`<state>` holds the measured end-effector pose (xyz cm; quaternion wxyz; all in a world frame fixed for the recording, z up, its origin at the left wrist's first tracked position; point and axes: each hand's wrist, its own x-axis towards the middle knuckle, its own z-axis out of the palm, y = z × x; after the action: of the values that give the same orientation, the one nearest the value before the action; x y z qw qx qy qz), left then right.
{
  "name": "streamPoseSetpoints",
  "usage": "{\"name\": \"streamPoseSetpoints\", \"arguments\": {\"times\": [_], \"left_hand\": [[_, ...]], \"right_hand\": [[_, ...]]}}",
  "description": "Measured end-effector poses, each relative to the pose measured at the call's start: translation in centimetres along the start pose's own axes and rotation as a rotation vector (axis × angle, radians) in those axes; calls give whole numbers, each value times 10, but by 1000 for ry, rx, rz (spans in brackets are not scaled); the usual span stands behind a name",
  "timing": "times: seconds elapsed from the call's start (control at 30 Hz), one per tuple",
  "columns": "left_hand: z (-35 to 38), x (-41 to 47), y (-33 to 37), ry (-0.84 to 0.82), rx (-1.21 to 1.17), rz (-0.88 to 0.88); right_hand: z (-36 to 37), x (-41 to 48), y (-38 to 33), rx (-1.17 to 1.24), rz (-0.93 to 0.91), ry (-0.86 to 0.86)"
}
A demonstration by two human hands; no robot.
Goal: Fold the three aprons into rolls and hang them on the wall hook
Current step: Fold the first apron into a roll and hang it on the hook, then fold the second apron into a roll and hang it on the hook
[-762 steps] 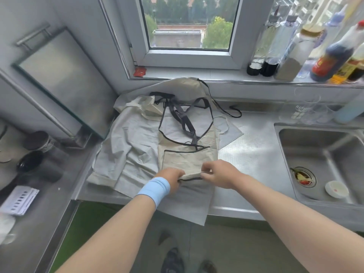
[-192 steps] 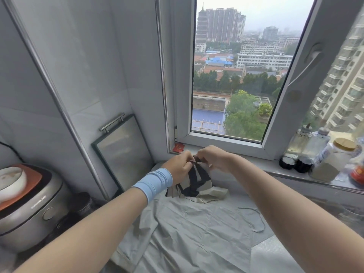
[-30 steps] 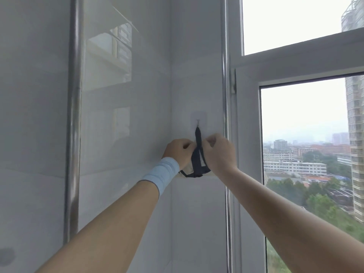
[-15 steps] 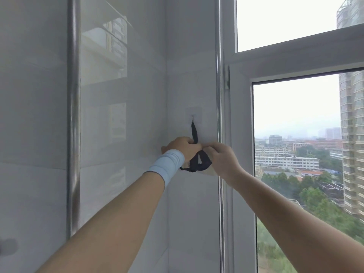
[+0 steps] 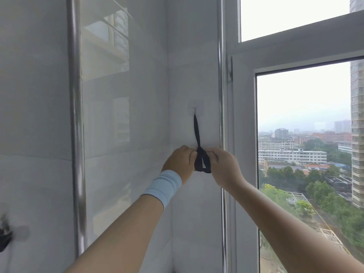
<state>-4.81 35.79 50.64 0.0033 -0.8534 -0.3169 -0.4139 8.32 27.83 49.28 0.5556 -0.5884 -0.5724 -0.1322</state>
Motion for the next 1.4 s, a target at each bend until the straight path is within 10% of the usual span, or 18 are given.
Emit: {"name": "streamPoseSetpoints", "arguments": {"times": [0.63,1.0,1.4], "left_hand": [[12,-19,-5,-118,39,-116],[-31,-80,23,225,-53,-20],[67,-278,83,-497,-306,-194]], "right_hand": [[0,-17,5,-61,37,-162],[-46,-53,-37,-94,81,-135],[-79,-286,40,-248,406,-466]]}}
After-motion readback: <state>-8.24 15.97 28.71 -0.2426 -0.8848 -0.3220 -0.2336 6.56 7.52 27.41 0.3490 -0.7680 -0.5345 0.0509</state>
